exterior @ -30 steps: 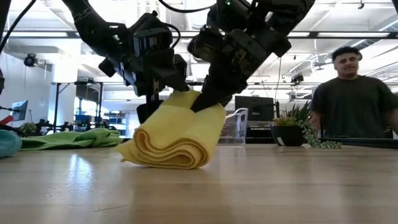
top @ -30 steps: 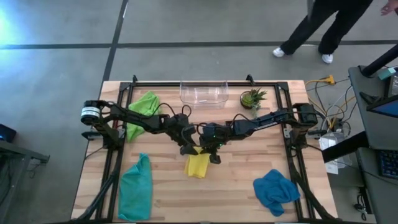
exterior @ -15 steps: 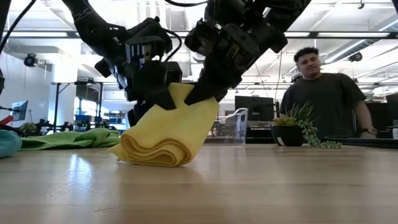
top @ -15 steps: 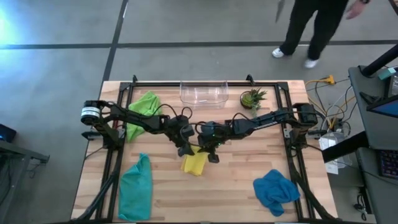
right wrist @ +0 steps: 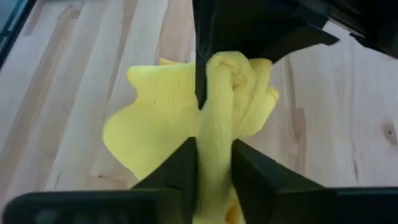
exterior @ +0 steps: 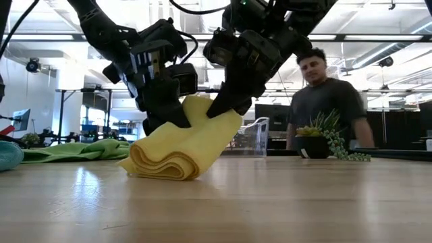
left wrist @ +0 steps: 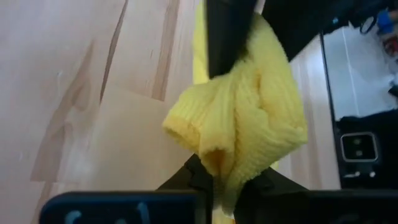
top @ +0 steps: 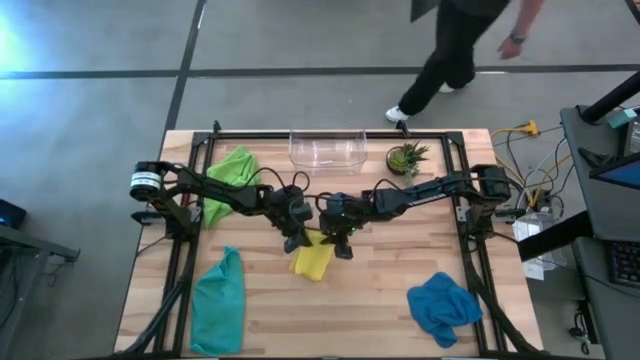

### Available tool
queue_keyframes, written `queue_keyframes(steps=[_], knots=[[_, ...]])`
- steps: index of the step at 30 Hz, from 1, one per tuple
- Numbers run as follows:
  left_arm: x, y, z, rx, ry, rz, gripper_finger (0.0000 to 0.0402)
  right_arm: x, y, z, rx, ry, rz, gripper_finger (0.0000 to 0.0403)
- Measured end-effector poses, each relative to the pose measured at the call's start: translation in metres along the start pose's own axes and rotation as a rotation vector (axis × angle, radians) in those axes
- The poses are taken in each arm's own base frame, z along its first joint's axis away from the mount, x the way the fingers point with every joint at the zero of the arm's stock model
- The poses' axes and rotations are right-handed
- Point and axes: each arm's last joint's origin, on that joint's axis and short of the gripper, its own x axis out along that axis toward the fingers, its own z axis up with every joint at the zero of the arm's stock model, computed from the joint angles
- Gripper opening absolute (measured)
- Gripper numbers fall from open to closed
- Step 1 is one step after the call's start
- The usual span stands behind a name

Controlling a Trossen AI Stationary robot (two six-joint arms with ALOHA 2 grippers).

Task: Fold microfiber towels
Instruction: Put the yellow microfiber towel into the transparent bin

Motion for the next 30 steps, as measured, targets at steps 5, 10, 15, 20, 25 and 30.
queue_keyframes(steps=[5, 10, 15, 20, 25, 30], knots=[[0.002, -0.003, -0.004, 0.086, 0.024, 0.025, 0.0005, -0.013, -0.008, 0.006, 0.045, -0.028, -0.004, 0.0158], [0.005, -0.005, -0.009, 0.179, 0.045, 0.126, 0.0005, -0.019, -0.014, 0.009, 0.114, -0.043, 0.095, 0.0211], [0.006, -0.009, -0.009, 0.267, 0.028, 0.227, 0.0004, -0.014, -0.014, 0.006, 0.153, -0.023, 0.18, 0.0244], [0.0, -0.018, -0.007, 0.363, 0.002, 0.242, 0.0004, -0.015, -0.021, 0.007, 0.139, -0.046, 0.13, 0.0265], [-0.006, -0.025, -0.003, 0.396, -0.025, 0.232, 0.0004, -0.018, -0.033, 0.008, 0.133, -0.06, 0.094, 0.0275], [-0.008, -0.029, 0.002, 0.431, -0.038, 0.23, 0.0003, -0.012, -0.035, 0.005, 0.139, -0.05, 0.165, 0.0279]])
